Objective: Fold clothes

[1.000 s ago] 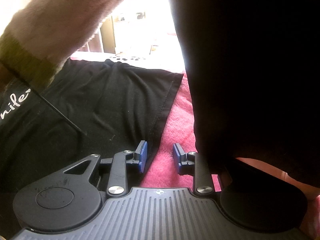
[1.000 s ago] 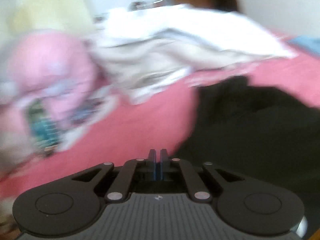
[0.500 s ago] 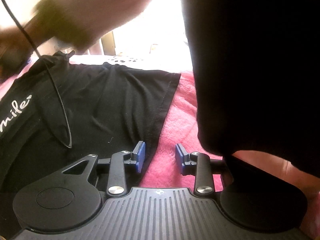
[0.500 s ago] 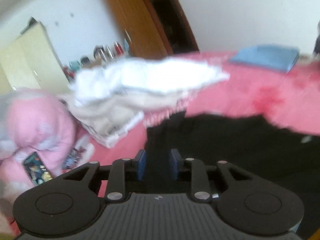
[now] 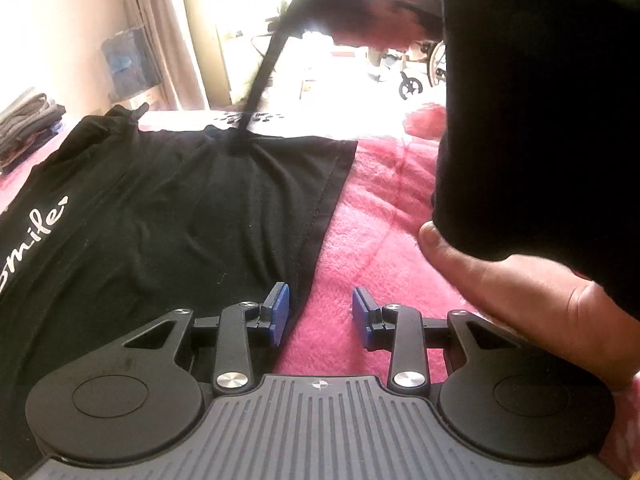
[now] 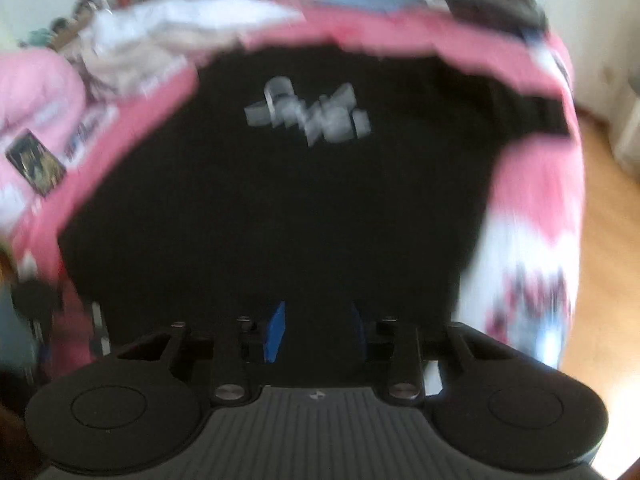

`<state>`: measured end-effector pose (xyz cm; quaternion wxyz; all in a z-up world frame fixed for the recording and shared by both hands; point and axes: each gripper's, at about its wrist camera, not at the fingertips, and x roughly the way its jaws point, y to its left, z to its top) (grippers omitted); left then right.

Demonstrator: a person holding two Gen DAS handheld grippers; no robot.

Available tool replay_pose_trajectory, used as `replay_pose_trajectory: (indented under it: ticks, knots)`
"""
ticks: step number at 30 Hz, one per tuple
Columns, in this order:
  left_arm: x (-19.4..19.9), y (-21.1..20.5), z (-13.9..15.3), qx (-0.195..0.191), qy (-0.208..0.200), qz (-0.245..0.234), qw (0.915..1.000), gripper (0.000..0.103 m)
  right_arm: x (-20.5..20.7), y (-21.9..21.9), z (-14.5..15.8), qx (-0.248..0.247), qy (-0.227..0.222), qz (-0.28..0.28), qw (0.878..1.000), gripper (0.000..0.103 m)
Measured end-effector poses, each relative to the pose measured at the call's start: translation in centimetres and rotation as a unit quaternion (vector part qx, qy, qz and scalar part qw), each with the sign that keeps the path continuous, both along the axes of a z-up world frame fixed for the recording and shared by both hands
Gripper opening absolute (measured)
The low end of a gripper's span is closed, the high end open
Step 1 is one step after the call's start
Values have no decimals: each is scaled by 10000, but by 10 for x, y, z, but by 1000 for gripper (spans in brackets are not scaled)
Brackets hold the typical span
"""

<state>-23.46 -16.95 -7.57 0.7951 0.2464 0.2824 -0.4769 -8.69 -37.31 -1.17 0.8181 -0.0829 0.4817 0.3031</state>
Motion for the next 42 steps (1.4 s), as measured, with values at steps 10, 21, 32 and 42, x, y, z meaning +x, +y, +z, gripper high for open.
replay_pose_trajectory:
  ticks: [10, 21, 32, 42]
  knots:
    - [-4, 2, 3, 183, 13, 137, 9997, 34, -38, -78, -25, 405, 673, -1946, 9777, 36]
    - [20, 91, 41, 228, 564, 1674, 9840, 34, -42, -85, -39, 609, 829, -1902, 9763, 34]
    - [31, 255, 56, -98, 1869, 4171, 8894, 34, -41, -83, -32, 664, 827, -1897, 9761, 34]
    - [38, 272, 37, -339, 2019, 4261, 8812, 33, -44, -87, -30, 712, 927, -1989, 9730, 33]
